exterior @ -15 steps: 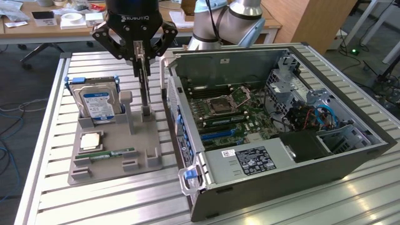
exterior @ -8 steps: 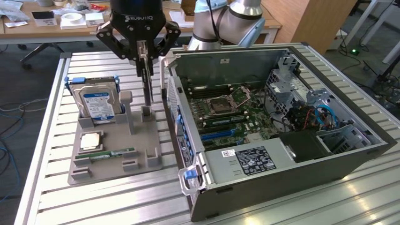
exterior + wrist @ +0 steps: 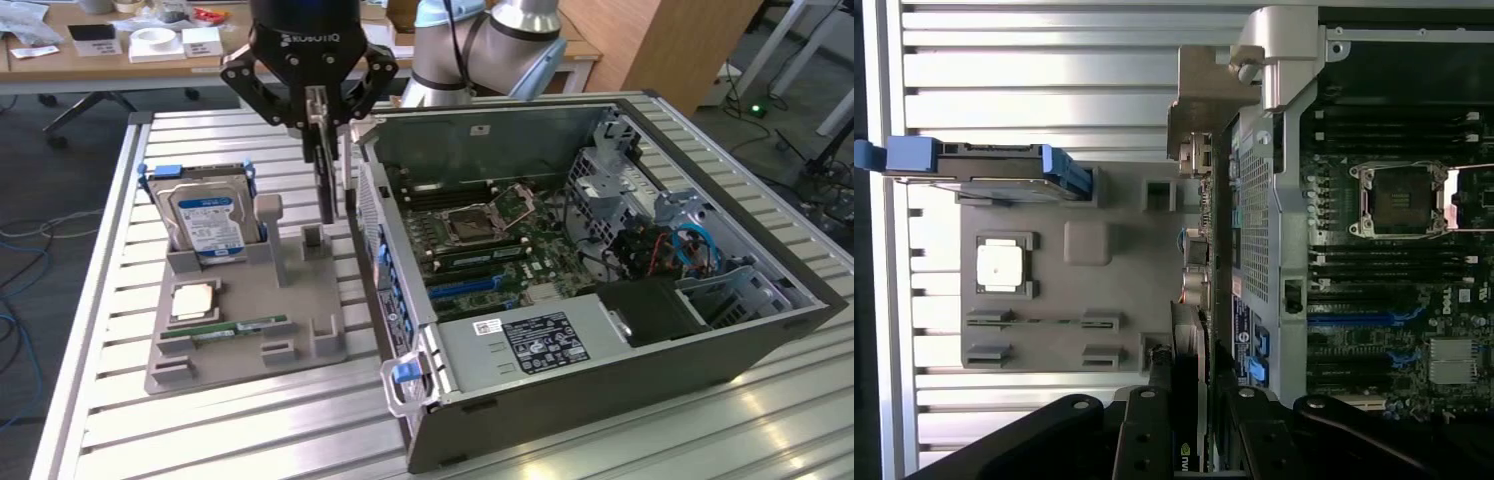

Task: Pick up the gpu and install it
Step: 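Pick up the gpu and move the gpu toward the slot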

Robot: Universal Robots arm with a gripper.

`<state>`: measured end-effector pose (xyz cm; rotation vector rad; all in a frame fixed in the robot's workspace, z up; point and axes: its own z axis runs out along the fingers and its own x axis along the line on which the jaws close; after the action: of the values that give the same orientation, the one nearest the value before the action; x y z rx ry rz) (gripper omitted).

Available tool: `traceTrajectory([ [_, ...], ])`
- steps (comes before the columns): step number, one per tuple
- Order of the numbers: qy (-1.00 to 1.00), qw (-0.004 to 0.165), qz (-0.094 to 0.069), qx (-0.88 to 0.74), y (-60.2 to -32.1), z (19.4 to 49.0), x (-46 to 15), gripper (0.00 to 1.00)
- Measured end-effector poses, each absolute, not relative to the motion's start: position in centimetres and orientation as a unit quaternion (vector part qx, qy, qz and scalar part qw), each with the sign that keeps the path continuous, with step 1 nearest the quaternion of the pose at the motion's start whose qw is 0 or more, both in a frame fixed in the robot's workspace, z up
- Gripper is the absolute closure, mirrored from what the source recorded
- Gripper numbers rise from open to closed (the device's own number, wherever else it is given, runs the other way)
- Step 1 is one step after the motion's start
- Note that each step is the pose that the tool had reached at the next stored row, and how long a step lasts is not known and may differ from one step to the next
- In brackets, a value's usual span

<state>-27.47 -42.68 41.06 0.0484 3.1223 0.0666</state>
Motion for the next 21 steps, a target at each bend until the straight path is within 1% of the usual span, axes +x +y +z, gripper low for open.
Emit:
traceTrajectory([
  [21, 1.000, 0.009, 0.021, 0.015, -42.7, 41.1, -23.9, 0.74],
])
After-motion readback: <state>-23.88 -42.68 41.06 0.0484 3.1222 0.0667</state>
